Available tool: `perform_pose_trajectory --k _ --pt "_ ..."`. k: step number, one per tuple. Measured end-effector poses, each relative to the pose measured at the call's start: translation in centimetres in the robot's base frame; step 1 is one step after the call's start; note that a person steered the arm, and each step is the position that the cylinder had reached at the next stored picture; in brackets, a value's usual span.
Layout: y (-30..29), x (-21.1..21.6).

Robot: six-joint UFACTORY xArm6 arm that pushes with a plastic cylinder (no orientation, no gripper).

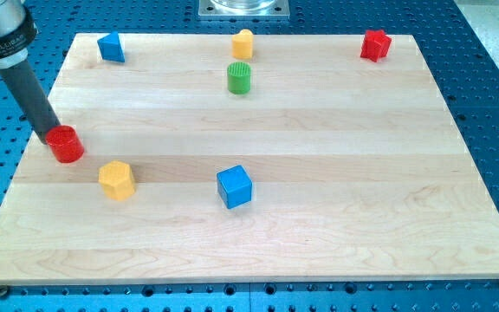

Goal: Slide the green circle diagonally to the top right of the red circle

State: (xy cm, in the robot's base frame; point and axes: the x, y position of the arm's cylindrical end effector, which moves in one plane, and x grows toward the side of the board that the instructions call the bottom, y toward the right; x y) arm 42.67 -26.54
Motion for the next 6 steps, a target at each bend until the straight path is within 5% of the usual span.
perform_pose_trajectory --k 1,2,3,4,6 --pt "2.3 -0.5" --pt "11.8 -2.1" --pt "27.9 -3.8" --pt "31.6 -9.5" --pt "20.1 -12.3"
